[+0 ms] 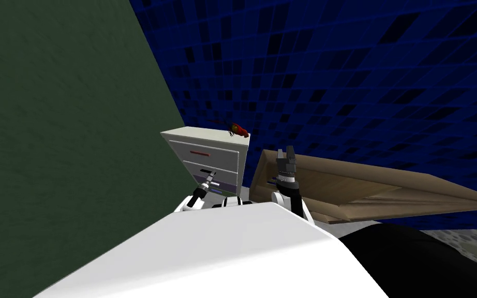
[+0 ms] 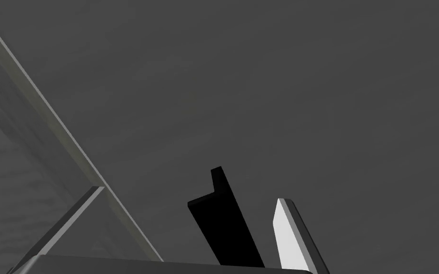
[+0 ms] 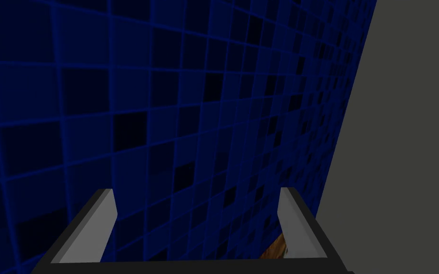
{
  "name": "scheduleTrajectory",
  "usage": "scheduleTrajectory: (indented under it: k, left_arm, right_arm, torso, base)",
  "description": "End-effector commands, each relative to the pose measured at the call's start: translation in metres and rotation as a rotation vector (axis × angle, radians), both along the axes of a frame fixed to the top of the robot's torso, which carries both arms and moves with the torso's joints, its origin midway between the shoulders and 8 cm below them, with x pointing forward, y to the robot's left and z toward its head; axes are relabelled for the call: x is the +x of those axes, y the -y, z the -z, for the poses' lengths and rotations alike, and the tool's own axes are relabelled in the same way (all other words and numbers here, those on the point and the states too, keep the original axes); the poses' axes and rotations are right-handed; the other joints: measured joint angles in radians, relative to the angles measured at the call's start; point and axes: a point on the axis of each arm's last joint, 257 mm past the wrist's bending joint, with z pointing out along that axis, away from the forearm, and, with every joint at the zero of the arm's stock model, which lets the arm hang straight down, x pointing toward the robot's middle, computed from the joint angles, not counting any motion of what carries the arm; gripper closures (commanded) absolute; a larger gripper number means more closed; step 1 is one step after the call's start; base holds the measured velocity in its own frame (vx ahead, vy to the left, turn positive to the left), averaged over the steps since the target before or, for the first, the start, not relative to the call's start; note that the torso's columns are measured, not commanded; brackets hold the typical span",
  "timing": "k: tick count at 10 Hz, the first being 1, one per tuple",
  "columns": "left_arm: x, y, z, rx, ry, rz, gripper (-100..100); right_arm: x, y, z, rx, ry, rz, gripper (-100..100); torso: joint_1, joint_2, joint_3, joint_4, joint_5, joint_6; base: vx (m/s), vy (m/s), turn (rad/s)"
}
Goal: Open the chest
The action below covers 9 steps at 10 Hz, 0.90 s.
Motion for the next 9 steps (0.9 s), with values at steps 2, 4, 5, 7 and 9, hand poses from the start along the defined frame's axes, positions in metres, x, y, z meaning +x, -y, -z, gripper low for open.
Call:
scheduleTrajectory:
  k: [2,4,5,7,9]
  left_arm:
    - [-0.014,0.037,0.002,-0.002,-0.001,0.041,100]
    - [-0.001,0.032,0.003,-0.007,0.011,0.034,100]
    - [0.005,0.033,0.003,-0.002,0.014,0.038,100]
    - [0.018,0.026,0.001,-0.002,0.028,0.026,100]
    - [0.024,0.024,0.012,0.012,0.005,0.028,100]
  right_arm:
    - [0.0,0.0,0.0,0.0,0.0,0.0,0]
    - [0.0,0.0,0.0,0.0,0.0,0.0,0]
    - [0.0,0.0,0.0,0.0,0.0,0.0,0]
    - [0.0,0.0,0.0,0.0,0.0,0.0,0]
    - [0.0,0.0,0.0,0.0,0.0,0.0,0]
  torso:
    - [0.003,0.004,0.002,0.005,0.0,0.0]
    - [-0.003,0.003,0.002,0.003,-0.003,-0.002]
    - [-0.004,0.006,0.003,0.004,-0.003,-0.001]
    - [-0.003,0.003,0.002,0.003,-0.002,0.0]
    - [-0.001,0.004,0.002,0.005,-0.003,-0.001]
  base:
    - [0.006,0.115,0.144]
    - [-0.048,0.027,-0.06]
    - [-0.118,0.008,-0.044]
    - [-0.091,0.006,-0.035]
    - [-0.086,0.011,-0.022]
